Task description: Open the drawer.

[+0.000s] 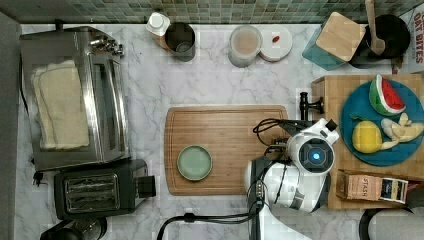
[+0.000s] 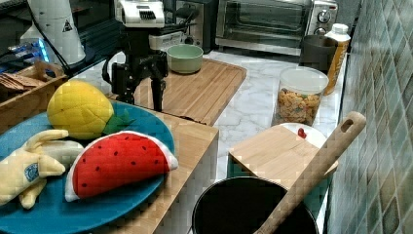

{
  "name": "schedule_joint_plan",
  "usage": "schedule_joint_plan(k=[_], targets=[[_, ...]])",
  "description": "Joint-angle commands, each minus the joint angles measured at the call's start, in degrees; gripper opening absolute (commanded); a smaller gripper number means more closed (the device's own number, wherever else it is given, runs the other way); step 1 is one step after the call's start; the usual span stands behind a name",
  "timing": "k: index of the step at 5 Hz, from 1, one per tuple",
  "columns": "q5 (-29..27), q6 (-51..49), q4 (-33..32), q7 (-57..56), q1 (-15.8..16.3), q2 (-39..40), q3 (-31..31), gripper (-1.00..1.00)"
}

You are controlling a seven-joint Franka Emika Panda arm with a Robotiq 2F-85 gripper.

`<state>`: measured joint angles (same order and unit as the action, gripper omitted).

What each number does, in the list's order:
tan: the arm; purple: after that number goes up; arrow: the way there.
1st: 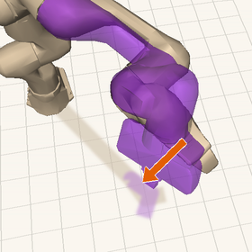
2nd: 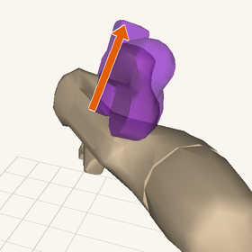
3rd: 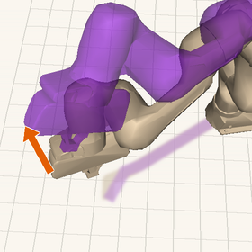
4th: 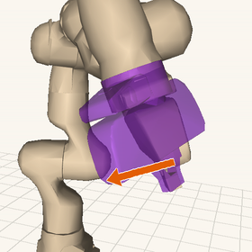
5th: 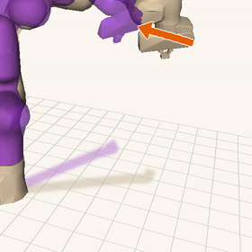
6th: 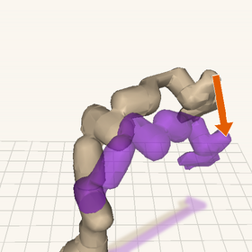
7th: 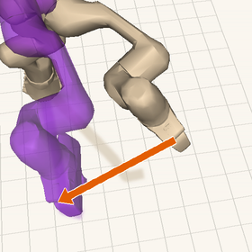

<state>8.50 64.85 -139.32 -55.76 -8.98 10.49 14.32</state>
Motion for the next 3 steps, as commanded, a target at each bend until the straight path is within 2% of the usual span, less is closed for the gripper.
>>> schedule_joint_plan(k=[1,3], targets=[[-8.4,-9.1,2.4,0.7,3.5,-0.5,-5.9,1.00],[-13.6,-0.8,-1.1,7.2,9.5,2.5,-10.9,1.00]])
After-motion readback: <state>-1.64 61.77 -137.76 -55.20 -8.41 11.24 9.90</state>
